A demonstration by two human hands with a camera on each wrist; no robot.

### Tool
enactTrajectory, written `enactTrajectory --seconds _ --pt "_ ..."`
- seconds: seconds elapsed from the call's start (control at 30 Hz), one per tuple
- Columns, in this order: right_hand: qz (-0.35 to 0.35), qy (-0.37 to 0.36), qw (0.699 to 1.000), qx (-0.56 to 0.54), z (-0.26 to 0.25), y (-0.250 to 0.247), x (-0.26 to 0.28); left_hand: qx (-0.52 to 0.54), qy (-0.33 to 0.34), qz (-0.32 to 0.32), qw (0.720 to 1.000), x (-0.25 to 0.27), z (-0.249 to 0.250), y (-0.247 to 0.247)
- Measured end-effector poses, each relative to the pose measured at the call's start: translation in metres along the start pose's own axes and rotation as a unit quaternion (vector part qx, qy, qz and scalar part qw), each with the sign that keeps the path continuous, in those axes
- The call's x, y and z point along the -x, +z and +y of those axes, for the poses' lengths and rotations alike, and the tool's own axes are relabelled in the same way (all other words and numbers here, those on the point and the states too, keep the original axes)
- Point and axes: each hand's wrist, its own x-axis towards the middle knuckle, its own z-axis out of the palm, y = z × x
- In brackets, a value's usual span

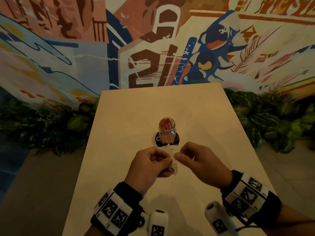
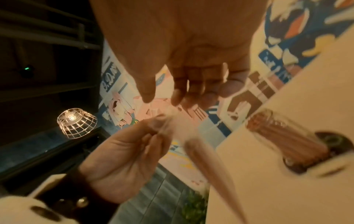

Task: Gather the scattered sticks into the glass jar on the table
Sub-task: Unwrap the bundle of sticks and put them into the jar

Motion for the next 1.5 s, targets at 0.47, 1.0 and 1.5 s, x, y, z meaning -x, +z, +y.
enactTrajectory --seconds 0.47,1.0,1.5 --pt "-0.078 0.103 0.986 -0.108 0.006 0.007 -0.009 0.069 -0.029 0.015 0.997 -0.002 -0.019 0.004" --pt "0.018 -0.027 0.997 0.067 -0.004 0.007 -0.017 0.197 -0.167 0.02 0.966 -0.017 -0.051 -0.015" --pt "0.027 0.013 0.979 -0.201 0.004 0.005 -0.028 0.53 -0.099 0.096 0.837 -0.083 -0.047 -0.01"
